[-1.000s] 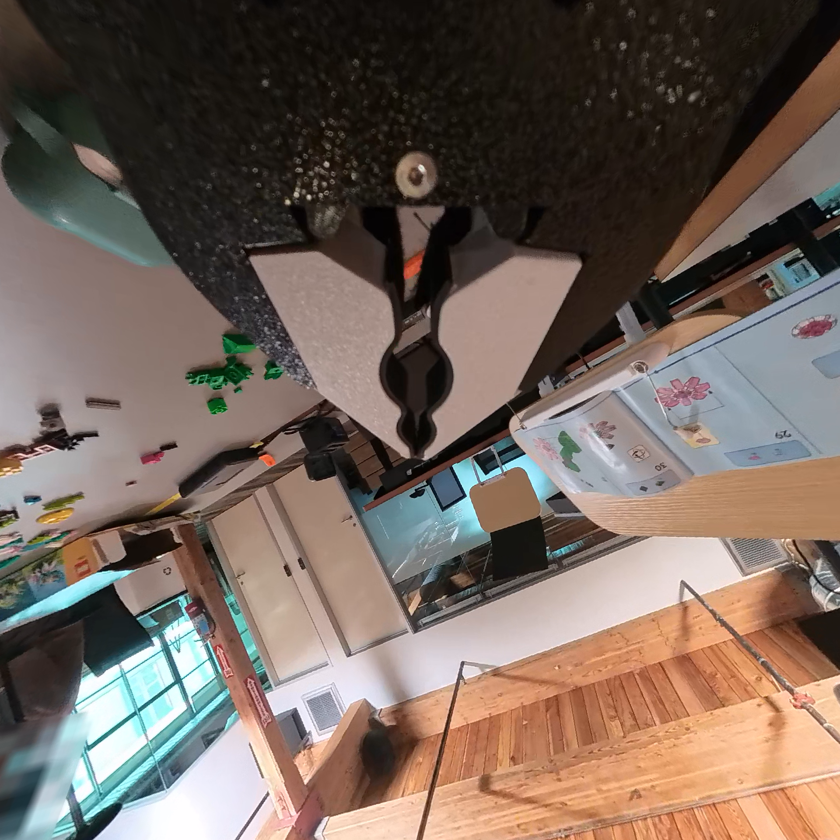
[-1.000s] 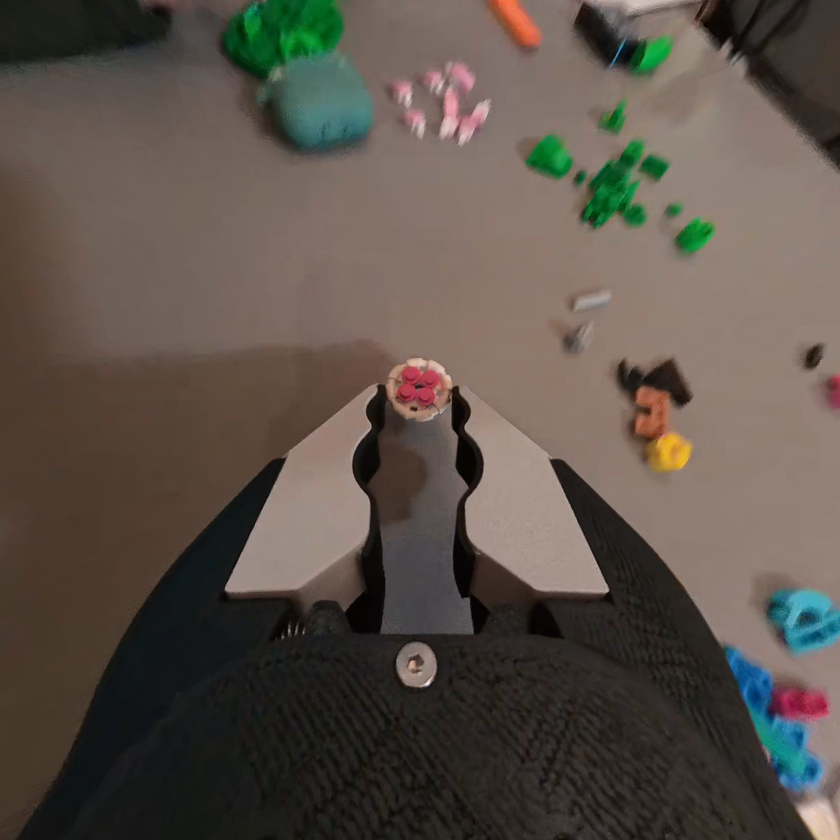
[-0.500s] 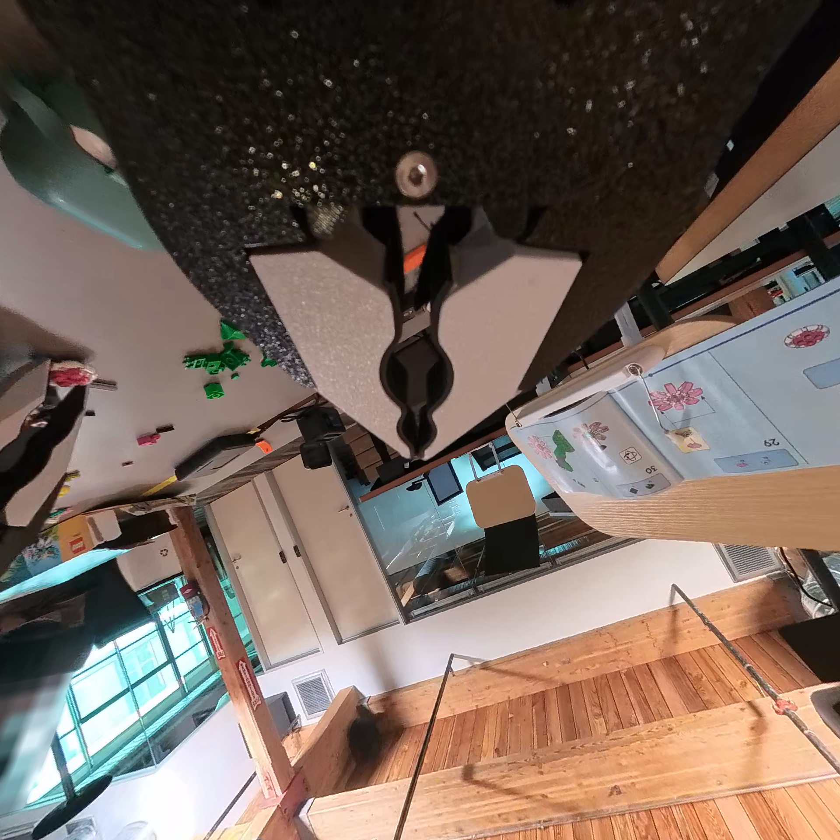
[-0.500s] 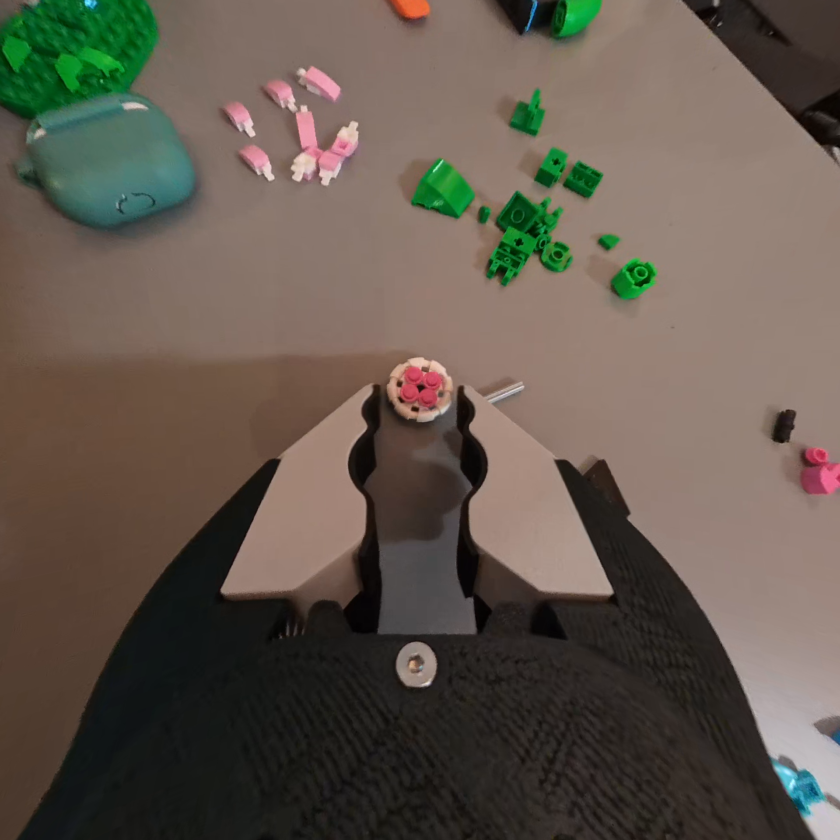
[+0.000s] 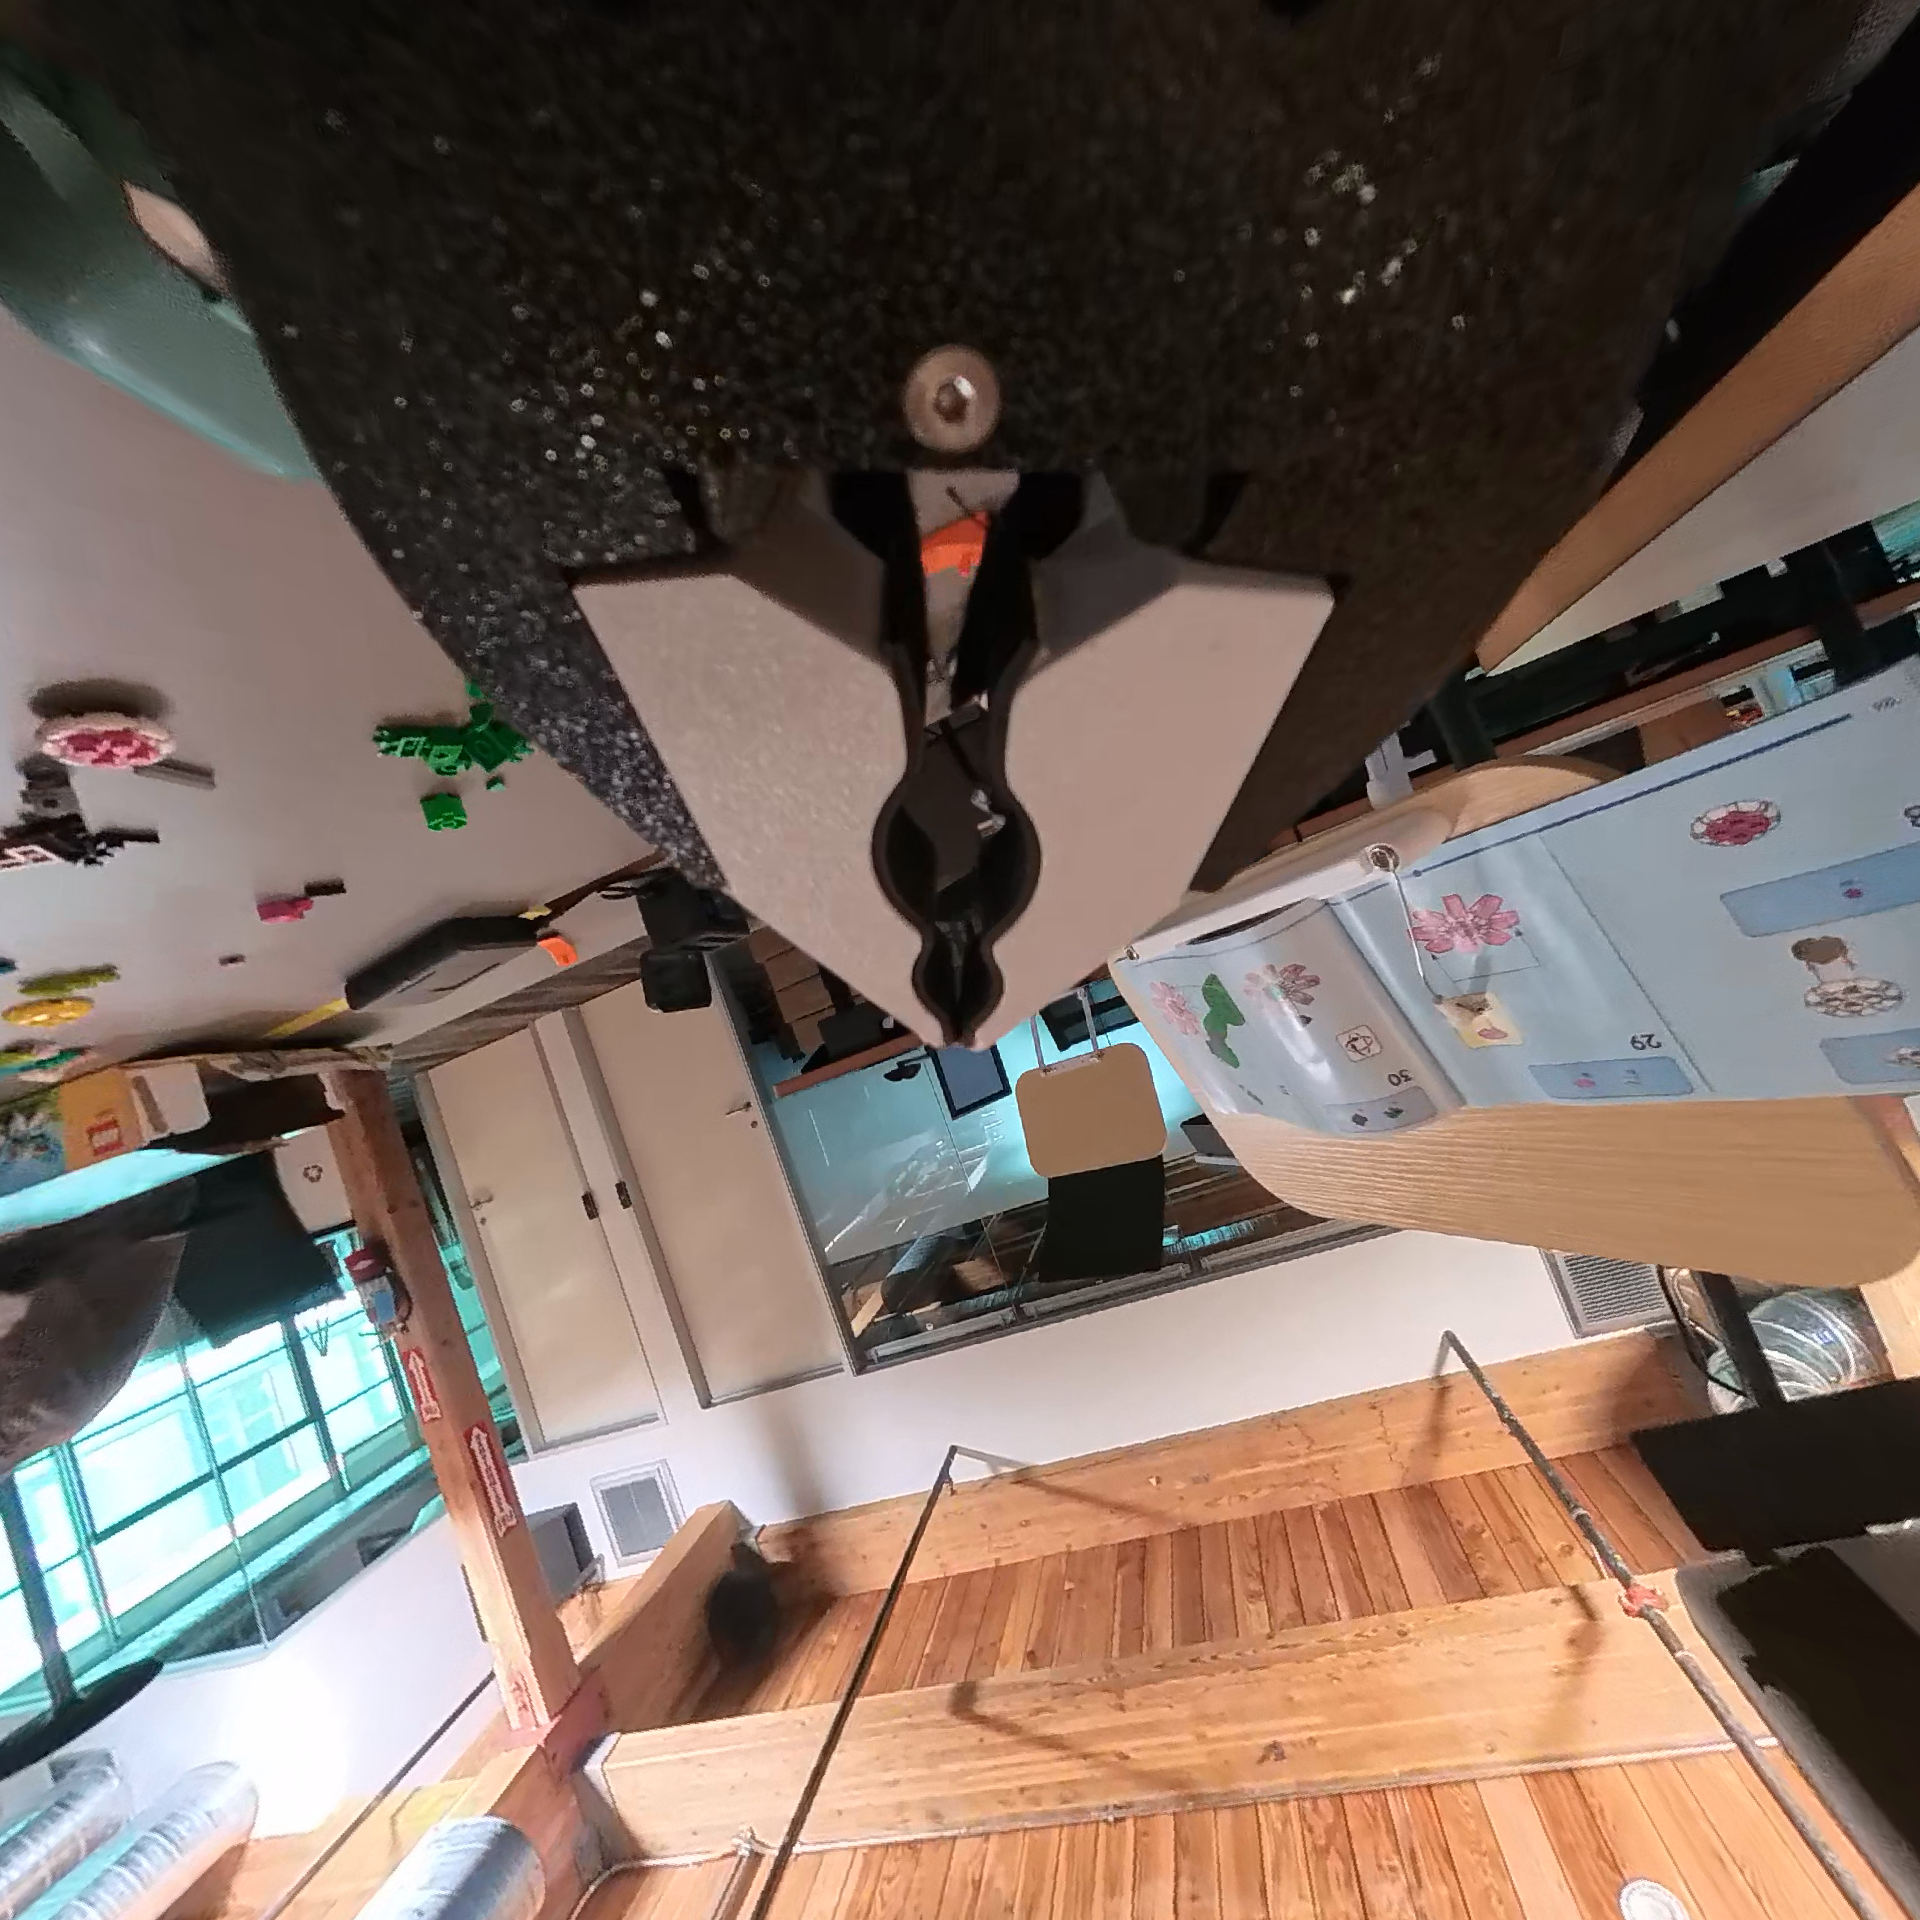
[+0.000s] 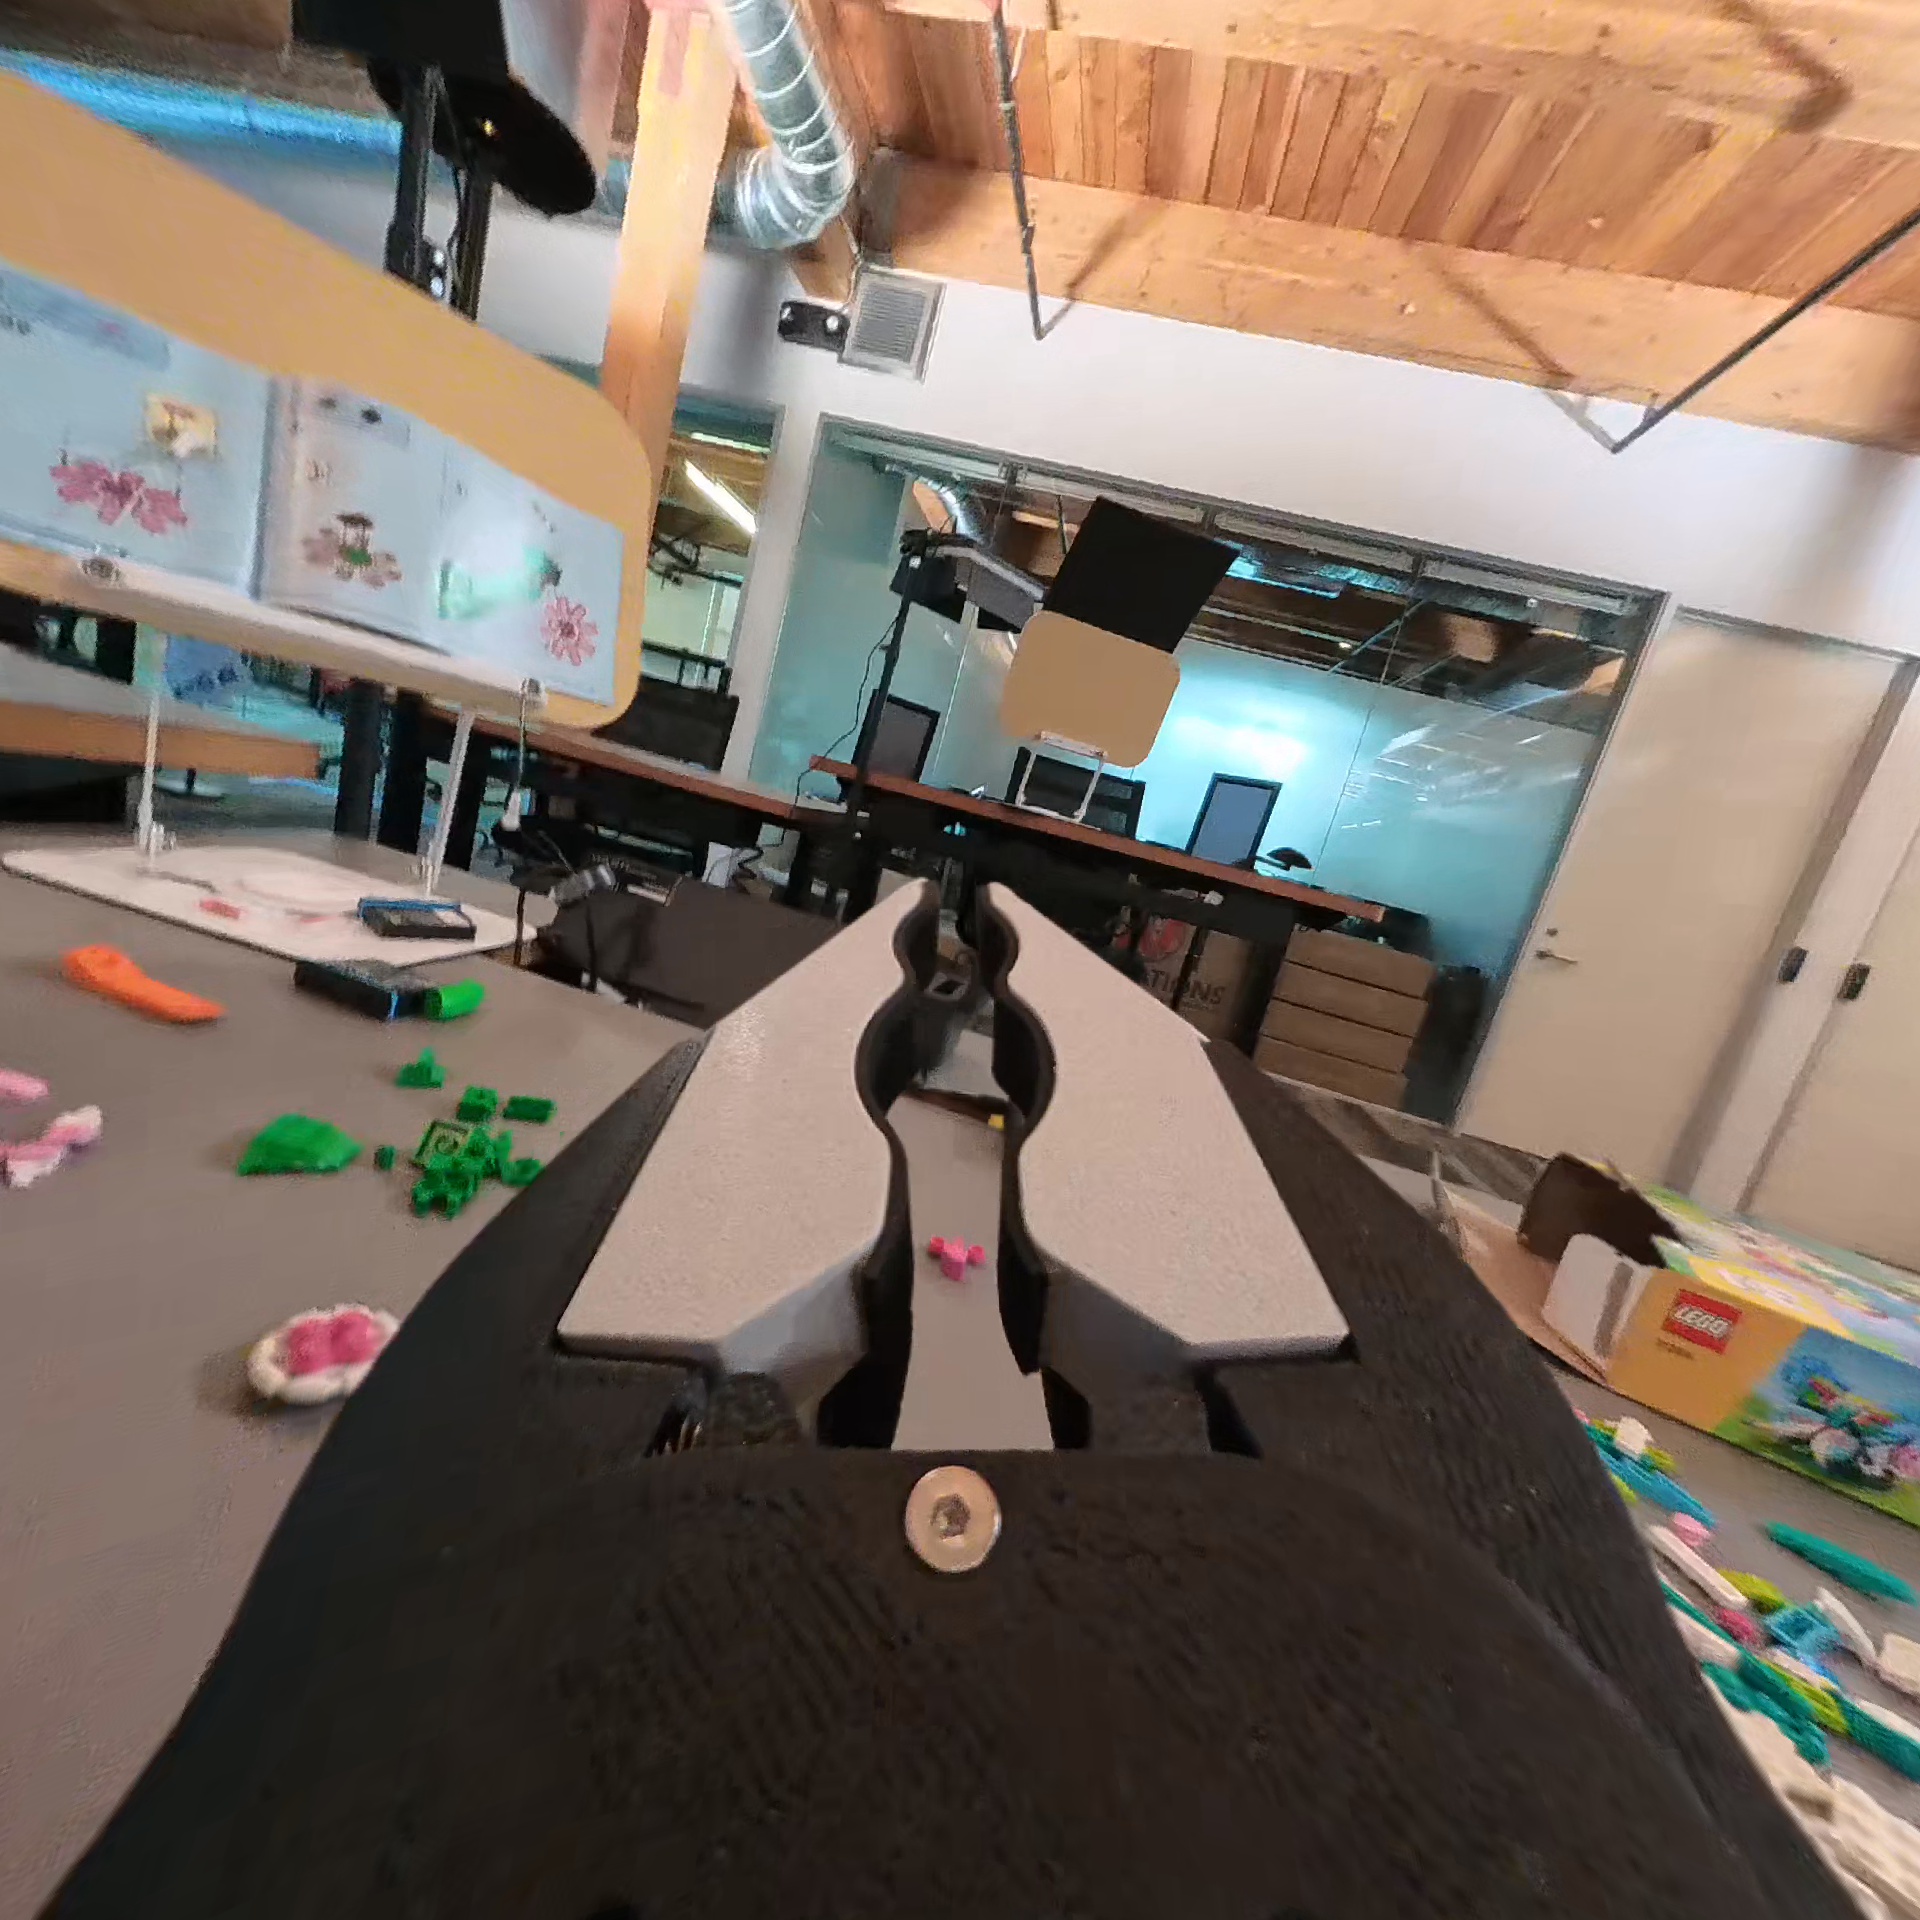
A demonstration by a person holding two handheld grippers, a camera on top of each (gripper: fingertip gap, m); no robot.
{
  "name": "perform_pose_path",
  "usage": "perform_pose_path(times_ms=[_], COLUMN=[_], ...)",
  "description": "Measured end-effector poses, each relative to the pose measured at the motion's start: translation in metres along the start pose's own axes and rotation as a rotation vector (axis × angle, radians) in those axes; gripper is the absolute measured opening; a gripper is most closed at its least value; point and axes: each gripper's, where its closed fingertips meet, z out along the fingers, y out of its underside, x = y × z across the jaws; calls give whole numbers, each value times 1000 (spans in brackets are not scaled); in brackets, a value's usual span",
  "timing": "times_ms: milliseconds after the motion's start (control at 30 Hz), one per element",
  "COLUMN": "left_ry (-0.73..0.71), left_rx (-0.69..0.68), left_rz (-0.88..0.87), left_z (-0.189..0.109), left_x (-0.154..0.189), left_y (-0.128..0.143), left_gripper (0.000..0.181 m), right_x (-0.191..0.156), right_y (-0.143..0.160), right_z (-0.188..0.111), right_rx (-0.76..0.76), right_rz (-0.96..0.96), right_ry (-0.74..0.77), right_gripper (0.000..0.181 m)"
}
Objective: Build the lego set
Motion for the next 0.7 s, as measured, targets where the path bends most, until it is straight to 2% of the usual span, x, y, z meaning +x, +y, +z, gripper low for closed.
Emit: perform_pose_path(times_ms=[200, 300, 400, 500, 600, 700], left_ry=[10, 42, 236, 412, 494, 464], left_rx=[6, 66, 204, 226, 203, 135], left_rz=[-8, 46, -32, -26, -85, -179], left_z=[0, -2, -9, -12, 1, 27], left_x=[5, 20, 89, 168, 216, 233], left_y=[-1, -22, -62, -75, -72, -56], left_gripper=[0, 0, 0, 0, 0, 0], right_x=[-19, -16, -15, -15, -17, -18], right_y=[8, 9, 11, 11, 12, 12], right_z=[3, 4, 5, 4, 4, 5], right_rx=[-20, -31, -34, -33, -37, -39], right_rz=[-96, -140, -132, -114, -122, -131], right_ry=[-58, -32, -28, -34, -41, -45], right_gripper=[0, 0, 0, 0, 0, 0])
